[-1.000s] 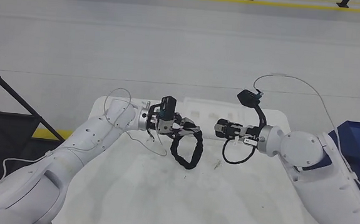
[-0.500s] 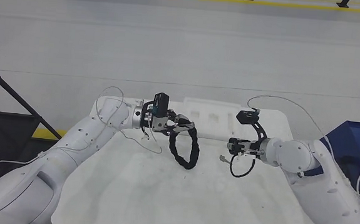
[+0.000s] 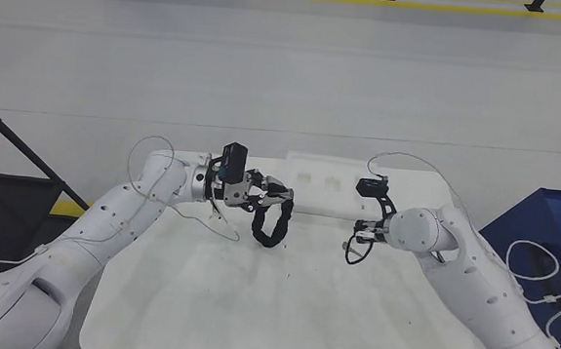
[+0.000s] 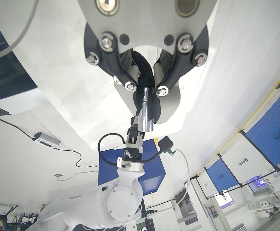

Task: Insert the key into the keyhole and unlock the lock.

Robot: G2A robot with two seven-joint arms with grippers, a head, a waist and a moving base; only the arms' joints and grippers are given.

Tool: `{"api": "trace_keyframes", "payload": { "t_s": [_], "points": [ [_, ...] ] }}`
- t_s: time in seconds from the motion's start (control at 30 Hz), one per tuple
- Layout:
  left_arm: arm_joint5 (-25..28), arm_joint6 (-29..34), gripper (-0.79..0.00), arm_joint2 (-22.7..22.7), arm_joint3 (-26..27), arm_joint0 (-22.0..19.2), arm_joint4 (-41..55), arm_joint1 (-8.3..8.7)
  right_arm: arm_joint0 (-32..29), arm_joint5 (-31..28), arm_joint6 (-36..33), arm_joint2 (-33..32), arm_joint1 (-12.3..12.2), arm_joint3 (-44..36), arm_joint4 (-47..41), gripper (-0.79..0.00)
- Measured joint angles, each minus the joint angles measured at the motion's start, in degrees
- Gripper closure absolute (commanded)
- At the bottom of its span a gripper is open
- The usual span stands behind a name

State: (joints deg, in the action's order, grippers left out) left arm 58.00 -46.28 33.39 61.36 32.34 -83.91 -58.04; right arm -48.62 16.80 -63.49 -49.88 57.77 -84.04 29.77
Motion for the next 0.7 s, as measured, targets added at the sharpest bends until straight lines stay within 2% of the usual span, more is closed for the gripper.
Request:
{"api": "trace_keyframes", "payload": {
  "t_s": [0.23, 0.7],
  "points": [
    [0.0, 0.0, 0.0, 0.27, 2.1, 0.93, 0.98, 1.39, 4.04, 1.86, -0.31, 4.8, 1.79, 4.42, 4.96, 0.0],
    [0.0, 0.0, 0.0, 0.24, 2.16, 0.94, 1.0, 1.42, 3.74, 2.02, 0.08, 4.41, 1.78, 4.34, 4.63, 0.0]
  ]
}}
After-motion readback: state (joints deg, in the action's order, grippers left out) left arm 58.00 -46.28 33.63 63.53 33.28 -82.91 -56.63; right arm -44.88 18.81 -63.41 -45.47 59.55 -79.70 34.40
